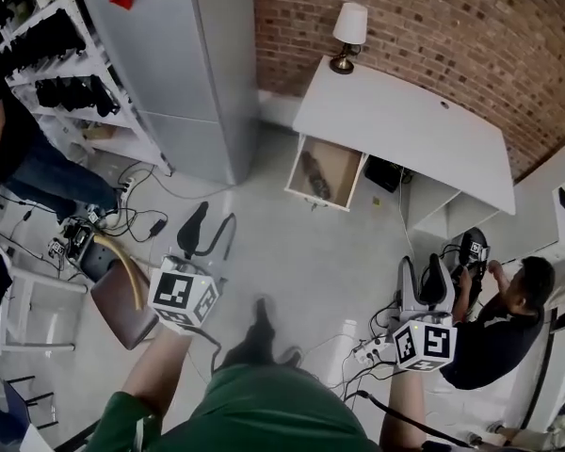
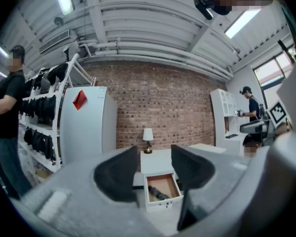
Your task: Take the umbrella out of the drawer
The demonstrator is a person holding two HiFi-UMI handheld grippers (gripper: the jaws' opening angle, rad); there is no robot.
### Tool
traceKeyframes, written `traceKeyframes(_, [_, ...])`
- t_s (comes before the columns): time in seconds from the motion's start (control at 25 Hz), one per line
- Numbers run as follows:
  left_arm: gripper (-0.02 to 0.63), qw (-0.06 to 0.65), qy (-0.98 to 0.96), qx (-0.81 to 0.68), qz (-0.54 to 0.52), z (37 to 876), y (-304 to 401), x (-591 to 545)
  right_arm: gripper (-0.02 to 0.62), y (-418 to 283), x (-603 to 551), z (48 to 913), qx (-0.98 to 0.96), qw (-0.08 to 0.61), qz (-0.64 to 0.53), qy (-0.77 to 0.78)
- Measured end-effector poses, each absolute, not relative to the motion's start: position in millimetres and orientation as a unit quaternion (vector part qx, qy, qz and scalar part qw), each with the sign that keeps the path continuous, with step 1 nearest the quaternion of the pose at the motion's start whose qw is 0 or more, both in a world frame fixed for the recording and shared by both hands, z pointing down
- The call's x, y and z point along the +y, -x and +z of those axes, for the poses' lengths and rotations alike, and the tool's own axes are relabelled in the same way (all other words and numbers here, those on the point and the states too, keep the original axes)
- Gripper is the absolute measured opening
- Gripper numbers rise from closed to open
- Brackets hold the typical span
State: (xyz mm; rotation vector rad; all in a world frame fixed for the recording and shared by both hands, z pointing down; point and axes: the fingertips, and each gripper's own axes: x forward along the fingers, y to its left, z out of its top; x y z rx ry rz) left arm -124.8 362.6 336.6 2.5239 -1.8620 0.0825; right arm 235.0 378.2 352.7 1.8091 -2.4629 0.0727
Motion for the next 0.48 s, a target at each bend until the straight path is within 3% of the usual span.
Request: traceKeyframes(0.48, [0.215, 0.051, -0.821, -0.568, 0.017, 372.4, 203.5, 204.3, 0.227, -161.8, 242.2, 358.6, -0.778, 0.091, 0.015, -0.622])
